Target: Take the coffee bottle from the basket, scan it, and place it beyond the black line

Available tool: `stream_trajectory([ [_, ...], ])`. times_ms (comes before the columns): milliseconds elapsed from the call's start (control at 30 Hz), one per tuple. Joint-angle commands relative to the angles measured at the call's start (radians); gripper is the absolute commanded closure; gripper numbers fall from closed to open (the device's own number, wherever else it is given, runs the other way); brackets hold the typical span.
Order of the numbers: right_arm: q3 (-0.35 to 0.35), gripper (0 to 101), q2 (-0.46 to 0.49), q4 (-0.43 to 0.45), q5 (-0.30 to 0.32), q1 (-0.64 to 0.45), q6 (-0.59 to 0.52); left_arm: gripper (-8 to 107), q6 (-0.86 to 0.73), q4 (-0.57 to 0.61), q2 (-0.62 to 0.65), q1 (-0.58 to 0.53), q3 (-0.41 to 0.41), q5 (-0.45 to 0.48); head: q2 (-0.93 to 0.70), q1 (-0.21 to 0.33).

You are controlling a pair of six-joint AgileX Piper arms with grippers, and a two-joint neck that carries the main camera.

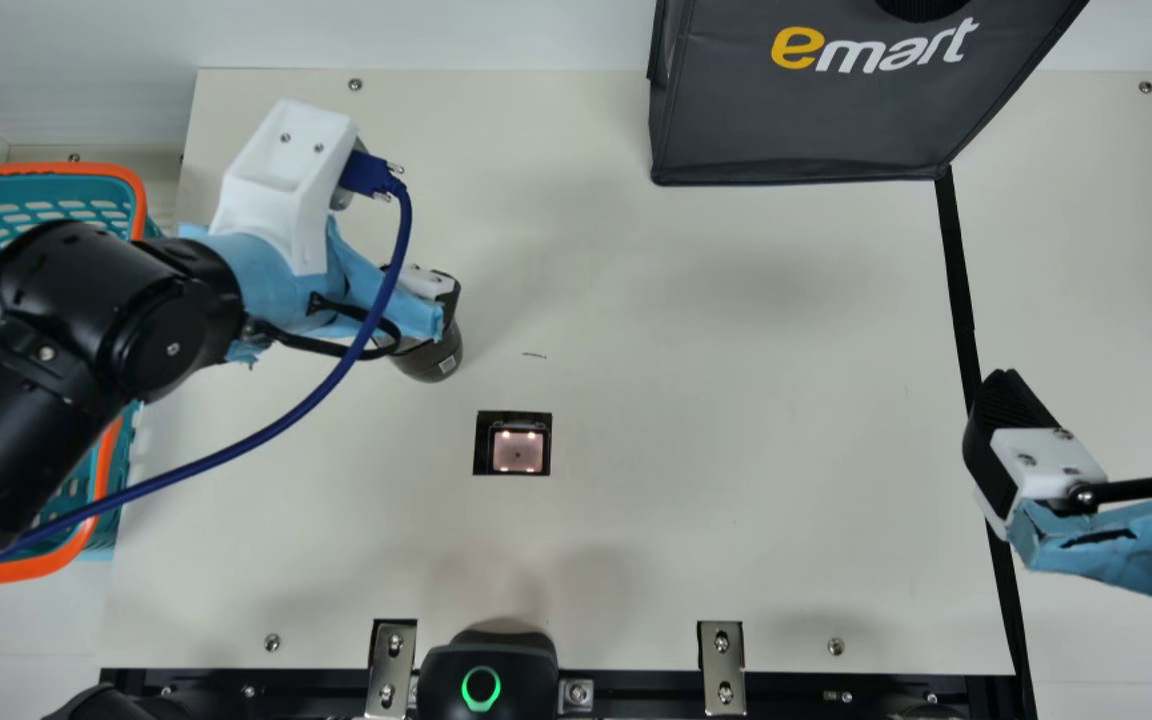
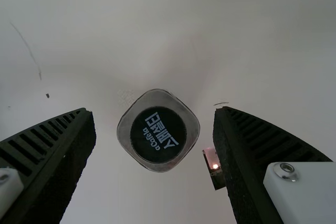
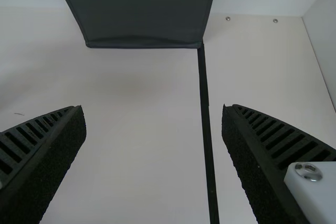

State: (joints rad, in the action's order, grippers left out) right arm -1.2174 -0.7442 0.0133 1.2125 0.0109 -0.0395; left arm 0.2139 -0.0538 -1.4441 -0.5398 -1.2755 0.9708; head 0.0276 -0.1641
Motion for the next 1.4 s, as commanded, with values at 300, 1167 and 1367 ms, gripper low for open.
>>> stream_trajectory([
  [300, 0.0, 11, 0.0, 0.0, -0.001, 0.0, 0.0, 9, 0.074, -0.016, -0.014, -0.024, 0.028, -0.005, 0.0, 0.026],
  [1167, 0.0, 11, 0.0, 0.0, 0.0, 0.0, 0.0, 9, 0.214, -0.057, -0.067, -0.02, 0.019, -0.015, 0.0, 0.026],
  [1367, 0.0, 11, 0.0, 0.0, 0.0, 0.0, 0.0, 9, 0.215, -0.055, -0.057, -0.02, 0.038, -0.02, 0.0, 0.026],
])
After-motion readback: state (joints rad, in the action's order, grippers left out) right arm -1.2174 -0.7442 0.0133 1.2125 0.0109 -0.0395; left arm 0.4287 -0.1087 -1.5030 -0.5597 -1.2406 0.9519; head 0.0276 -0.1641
